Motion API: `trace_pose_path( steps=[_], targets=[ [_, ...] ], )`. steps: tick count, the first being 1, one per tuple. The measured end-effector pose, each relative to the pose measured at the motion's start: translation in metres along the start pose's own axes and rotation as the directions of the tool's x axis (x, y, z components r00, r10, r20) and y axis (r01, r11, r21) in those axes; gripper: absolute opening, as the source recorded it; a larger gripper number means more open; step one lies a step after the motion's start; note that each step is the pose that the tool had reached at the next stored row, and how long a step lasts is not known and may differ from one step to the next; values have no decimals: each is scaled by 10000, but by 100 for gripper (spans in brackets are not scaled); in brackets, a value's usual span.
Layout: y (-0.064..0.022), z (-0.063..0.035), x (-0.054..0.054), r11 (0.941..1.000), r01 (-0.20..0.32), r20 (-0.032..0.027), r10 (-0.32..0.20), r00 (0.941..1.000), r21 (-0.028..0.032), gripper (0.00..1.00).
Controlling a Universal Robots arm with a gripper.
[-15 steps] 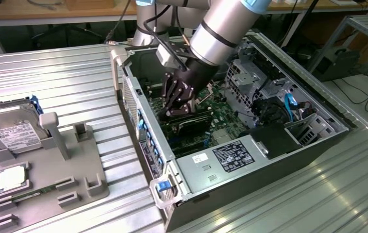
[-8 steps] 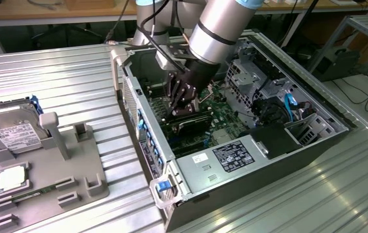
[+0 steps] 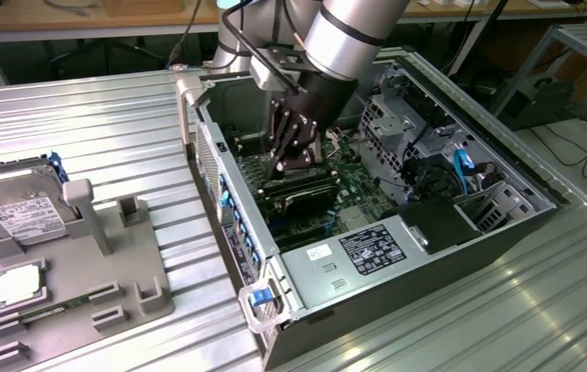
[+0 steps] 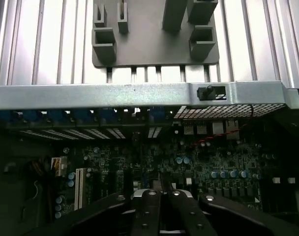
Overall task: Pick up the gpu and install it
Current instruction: 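Press down on the gpu until it lock into place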
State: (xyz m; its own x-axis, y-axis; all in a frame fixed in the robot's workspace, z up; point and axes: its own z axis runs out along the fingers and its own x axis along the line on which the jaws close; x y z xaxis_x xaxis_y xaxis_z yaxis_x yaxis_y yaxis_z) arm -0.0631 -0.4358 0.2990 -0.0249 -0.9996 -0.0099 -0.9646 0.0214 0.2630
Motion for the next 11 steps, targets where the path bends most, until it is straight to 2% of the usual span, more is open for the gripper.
trace_pose_path(
  steps=[1, 3, 4, 5, 7, 11],
  targets=[
    [4, 2, 0, 9998, -1, -9, 1, 10000, 206, 11],
    [12, 3, 0, 9985, -1, -32, 3, 10000, 555, 11],
    [23, 7, 1, 9977, 0, -34, 2, 10000, 676, 11],
    [36, 12, 1, 9973, 2, -36, 1, 10000, 733, 11],
    [66, 24, 2, 9972, -2, -62, 6, 10000, 753, 11],
    [148, 52, 5, 9971, -25, -244, 43, 9997, 756, 11]
  ],
)
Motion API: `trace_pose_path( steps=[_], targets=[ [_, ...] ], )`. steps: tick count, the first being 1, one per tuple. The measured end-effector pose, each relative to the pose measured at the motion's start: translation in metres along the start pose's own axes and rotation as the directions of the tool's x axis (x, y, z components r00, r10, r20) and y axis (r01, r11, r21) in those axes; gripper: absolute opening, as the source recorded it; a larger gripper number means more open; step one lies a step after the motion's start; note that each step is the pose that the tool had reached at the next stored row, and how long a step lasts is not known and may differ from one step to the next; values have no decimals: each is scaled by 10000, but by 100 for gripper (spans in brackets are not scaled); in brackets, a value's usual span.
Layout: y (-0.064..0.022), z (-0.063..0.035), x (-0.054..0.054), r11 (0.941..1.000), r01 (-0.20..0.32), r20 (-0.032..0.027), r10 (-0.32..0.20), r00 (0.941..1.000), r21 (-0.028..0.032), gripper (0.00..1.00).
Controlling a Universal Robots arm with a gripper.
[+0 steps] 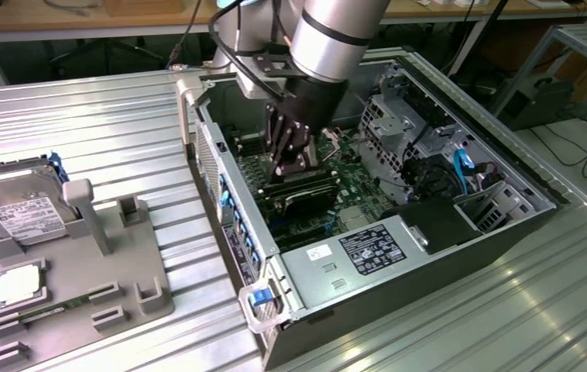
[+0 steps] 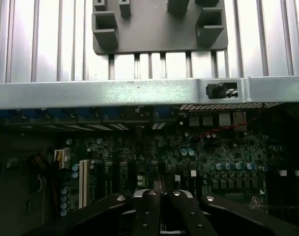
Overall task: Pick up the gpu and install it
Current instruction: 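Press down on the gpu until it lock into place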
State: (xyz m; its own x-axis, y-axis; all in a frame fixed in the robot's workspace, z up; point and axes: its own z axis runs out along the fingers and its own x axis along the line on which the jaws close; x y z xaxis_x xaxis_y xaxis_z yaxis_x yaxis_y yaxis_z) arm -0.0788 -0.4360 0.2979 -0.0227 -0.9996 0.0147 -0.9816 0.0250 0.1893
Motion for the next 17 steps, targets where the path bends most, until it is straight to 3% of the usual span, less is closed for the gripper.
trace_pose_path(
  steps=[2, 8, 9, 11, 13, 15, 16, 17],
  targets=[
    [19, 7, 3, 10000, 22, -68, -22, 10000, 3, 11],
    [34, 43, 23, 9996, 273, -126, -273, 9995, 10, 11],
    [35, 52, 23, 9994, 352, -143, -351, 9993, 65, 11],
    [35, 59, 23, 9989, 434, -162, -431, 9989, 186, 11],
    [35, 63, 23, 9981, 498, -176, -492, 9986, 363, 11],
    [35, 63, 23, 9962, 566, -198, -554, 9983, 659, 11],
    [38, 66, 23, 9936, 620, -215, -603, 9980, 944, 11],
    [47, 69, 23, 9933, 634, -219, -616, 9979, 970, 11]
  ],
)
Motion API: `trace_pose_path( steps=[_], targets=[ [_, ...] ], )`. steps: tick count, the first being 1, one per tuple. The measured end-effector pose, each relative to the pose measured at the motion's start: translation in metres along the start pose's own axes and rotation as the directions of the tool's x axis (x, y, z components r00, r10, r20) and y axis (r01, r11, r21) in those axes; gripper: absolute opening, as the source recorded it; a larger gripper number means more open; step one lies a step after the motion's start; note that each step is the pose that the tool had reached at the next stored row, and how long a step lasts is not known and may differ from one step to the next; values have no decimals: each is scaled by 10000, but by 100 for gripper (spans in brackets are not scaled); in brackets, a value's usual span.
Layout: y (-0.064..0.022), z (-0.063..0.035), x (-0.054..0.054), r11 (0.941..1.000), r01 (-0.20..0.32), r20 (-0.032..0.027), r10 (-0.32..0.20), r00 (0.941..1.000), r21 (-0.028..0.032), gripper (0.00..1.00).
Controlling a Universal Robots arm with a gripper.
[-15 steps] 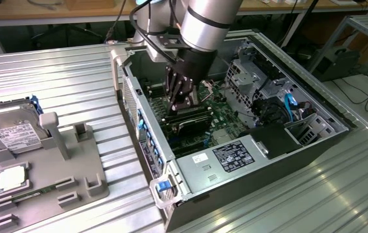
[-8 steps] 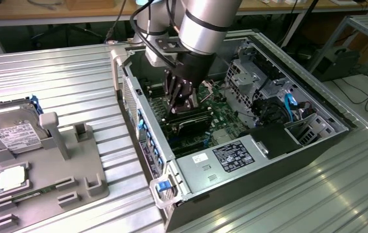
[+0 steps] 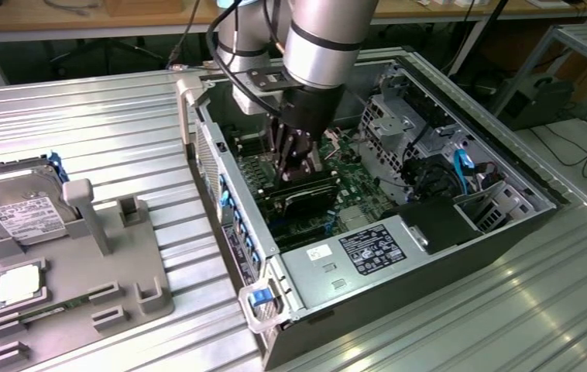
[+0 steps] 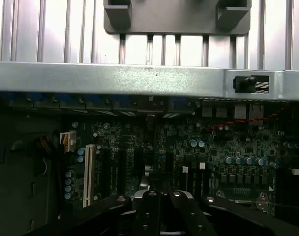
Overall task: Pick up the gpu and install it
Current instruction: 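Press down on the gpu until it lock into place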
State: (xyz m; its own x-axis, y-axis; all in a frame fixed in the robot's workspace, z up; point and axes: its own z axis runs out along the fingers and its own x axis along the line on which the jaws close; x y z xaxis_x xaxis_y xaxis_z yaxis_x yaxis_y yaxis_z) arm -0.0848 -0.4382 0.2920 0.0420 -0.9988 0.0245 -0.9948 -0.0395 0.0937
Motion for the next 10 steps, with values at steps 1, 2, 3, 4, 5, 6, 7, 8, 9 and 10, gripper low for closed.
trace_pose_path(
  steps=[1, 2, 3, 4, 5, 6, 7, 8, 9, 10],
  targets=[
    [12, 4, -1, 10000, 15, -3, -15, 10000, 7, 11],
    [24, 8, -1, 10000, 29, -5, -29, 10000, 14, 11],
    [31, 12, -1, 10000, 33, -6, -33, 10000, 16, 11],
    [31, 11, -1, 10000, 33, -8, -33, 10000, 15, 11],
    [31, 11, -1, 10000, 34, -8, -34, 10000, 16, 11],
    [31, 11, -1, 10000, 35, -7, -35, 10000, 16, 11],
    [31, 11, -1, 10000, 36, -7, -36, 10000, 16, 11],
    [31, 11, -1, 10000, 37, -8, -37, 10000, 16, 11],
    [31, 11, -1, 10000, 37, -7, -37, 10000, 16, 11],
    [31, 11, -1, 10000, 38, -8, -38, 10000, 16, 11]
  ],
)
